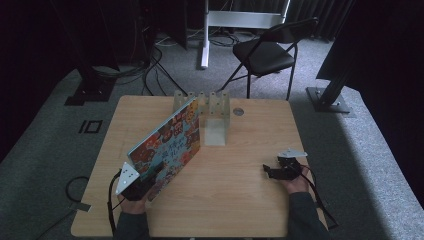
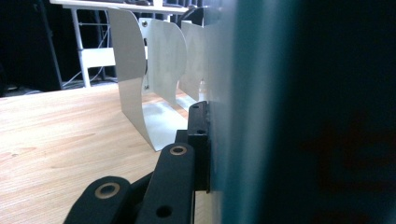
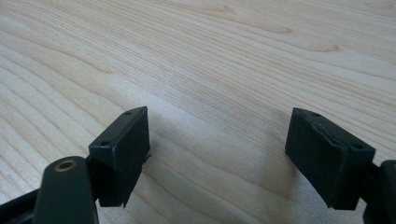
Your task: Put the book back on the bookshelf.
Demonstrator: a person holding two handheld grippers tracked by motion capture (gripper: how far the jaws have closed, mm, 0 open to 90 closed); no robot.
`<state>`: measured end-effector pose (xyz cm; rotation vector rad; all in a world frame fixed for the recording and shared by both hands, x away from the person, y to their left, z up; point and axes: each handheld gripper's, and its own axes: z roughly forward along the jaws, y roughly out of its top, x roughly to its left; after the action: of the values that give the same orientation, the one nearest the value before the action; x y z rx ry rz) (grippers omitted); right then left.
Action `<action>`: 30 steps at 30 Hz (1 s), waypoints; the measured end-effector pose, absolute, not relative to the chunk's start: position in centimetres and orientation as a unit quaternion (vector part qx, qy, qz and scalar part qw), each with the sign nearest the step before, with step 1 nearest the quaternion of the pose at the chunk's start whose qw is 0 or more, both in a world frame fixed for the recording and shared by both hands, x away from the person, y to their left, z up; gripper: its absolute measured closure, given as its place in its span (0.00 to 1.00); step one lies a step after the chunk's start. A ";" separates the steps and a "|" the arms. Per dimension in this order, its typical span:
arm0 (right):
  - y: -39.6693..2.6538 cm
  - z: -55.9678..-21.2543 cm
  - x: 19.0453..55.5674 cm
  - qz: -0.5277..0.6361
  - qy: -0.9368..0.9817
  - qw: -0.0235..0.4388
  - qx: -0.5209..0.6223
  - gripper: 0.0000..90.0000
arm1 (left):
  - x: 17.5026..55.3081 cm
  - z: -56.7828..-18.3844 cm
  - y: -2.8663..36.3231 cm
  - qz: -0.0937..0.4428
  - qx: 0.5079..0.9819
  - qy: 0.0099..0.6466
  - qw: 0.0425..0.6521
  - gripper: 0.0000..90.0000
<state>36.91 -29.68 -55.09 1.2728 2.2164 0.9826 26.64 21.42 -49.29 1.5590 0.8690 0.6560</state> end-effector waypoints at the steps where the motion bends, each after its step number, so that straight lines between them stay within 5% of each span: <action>1: -29.7 -55.1 36.9 0.352 0.793 0.200 0.455 0.24 | 26.6 -49.2 21.5 0.281 0.665 0.373 0.582 0.90; 30: -29.7 -55.1 36.9 0.352 0.793 0.200 0.455 0.24 | 26.5 -48.0 21.6 0.304 0.645 0.394 0.580 0.90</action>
<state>36.91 -29.66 -55.08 1.2713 2.2175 0.9831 26.54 21.61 -47.99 1.5081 0.9204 0.7111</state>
